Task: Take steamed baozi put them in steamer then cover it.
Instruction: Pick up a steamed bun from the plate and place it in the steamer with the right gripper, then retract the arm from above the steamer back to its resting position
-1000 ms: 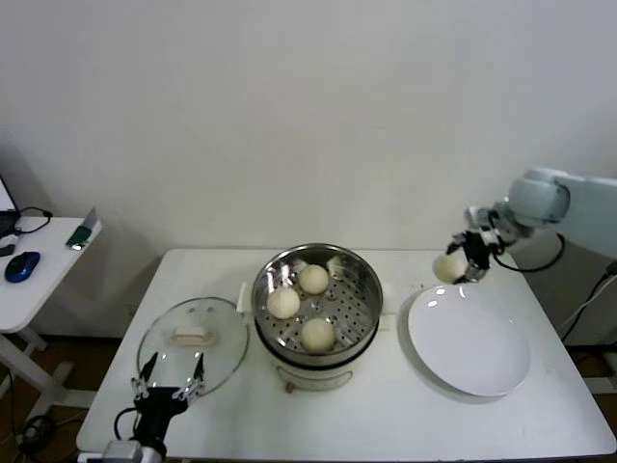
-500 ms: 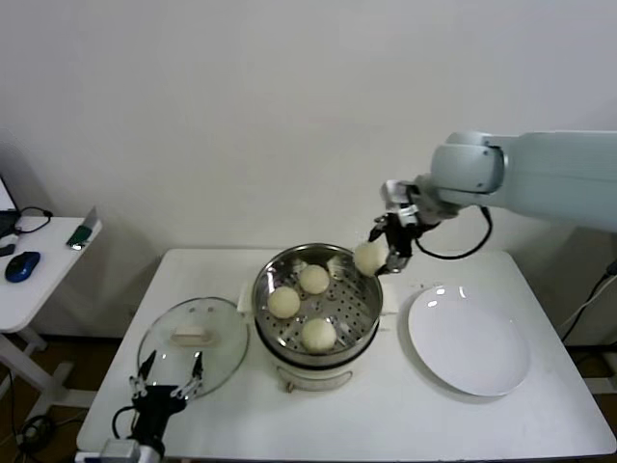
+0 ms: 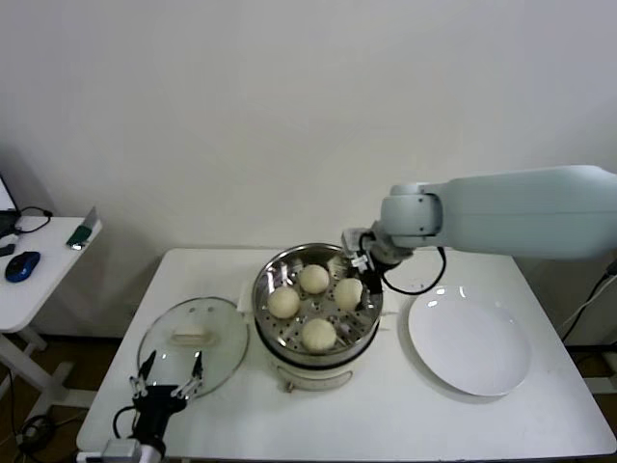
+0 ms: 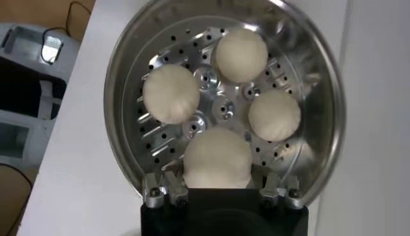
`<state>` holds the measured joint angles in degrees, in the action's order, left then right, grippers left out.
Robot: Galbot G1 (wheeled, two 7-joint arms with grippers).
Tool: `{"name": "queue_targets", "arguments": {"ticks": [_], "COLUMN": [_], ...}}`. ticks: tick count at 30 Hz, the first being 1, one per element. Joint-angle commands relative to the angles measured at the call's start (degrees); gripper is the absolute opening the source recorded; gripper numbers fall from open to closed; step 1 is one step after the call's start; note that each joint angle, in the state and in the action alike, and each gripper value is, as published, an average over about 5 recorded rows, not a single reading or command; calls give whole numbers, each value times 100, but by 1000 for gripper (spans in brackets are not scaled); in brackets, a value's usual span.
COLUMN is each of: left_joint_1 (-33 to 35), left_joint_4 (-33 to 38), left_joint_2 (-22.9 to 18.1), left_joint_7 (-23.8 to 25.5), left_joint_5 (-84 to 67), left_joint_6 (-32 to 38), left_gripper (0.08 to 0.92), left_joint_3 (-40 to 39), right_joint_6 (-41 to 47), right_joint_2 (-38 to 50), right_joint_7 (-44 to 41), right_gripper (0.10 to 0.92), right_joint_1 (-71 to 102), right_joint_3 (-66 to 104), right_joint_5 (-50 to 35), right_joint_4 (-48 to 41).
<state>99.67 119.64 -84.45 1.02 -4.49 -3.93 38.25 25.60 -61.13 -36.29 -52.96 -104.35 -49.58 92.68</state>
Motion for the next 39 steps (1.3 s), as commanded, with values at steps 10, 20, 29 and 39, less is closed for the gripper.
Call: {"name": "queue_targets", "arguments": {"ticks": [10, 20, 29, 39], "left_joint_1": [-73, -100, -96, -137], "left_joint_4": [-106, -102, -41, 39], "left_joint_2": [10, 26, 51, 160], "left_joint_7": [-9, 8, -5, -110], "left_joint_5": [2, 5, -21, -128], "left_joint_6": [27, 1, 101, 140], "left_gripper": [823, 823, 823, 823], "left_joint_3": [4, 4, 9, 59], "right_joint_6": [76, -219, -544, -679], "right_joint_2": [-342, -157, 1263, 3445], "right_joint_7": [183, -150, -570, 3197], "right_gripper": [696, 806, 823, 823], "right_joint_1": [616, 363, 133, 3284], "right_joint_3": [37, 144, 1385, 4806], "right_joint_5": [375, 394, -142, -490], "right_joint_4": [-433, -347, -242, -114]}}
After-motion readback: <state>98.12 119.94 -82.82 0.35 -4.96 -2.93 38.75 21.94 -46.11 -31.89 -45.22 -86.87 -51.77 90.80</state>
